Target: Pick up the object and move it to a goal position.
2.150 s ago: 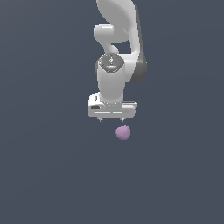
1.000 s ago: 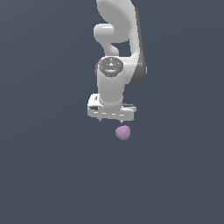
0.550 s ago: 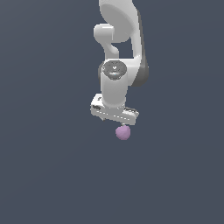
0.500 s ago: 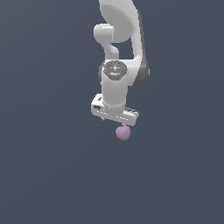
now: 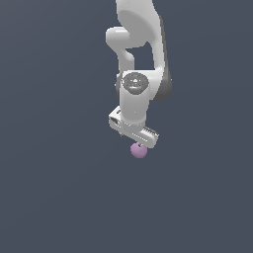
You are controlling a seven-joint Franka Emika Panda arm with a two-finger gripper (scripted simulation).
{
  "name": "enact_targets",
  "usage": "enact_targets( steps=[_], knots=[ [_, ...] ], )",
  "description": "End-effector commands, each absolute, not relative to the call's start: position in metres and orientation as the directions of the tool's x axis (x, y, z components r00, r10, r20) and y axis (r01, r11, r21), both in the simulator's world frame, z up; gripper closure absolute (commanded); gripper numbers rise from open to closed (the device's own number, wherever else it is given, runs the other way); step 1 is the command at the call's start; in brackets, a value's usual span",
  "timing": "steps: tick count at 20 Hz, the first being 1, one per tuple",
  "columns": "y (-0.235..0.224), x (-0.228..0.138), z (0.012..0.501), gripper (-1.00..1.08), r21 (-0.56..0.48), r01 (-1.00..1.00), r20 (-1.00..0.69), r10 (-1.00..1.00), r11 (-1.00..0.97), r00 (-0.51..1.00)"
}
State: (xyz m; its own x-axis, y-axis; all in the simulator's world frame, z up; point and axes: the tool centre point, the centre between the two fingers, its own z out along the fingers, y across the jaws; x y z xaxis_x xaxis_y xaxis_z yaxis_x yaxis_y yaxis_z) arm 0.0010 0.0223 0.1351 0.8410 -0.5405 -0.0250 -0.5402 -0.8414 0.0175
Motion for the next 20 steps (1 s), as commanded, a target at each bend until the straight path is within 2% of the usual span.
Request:
enact_targets(
  steps=[1,20],
  knots=[
    [0.026,0.002,0.132,-0.92,0.017,-0.594,-0.023,-0.594,-0.804,0.804],
    [0.054,0.006,0.113,-0.92,0.008,-0.899,-0.006,-0.899,-0.438,0.438]
  ],
)
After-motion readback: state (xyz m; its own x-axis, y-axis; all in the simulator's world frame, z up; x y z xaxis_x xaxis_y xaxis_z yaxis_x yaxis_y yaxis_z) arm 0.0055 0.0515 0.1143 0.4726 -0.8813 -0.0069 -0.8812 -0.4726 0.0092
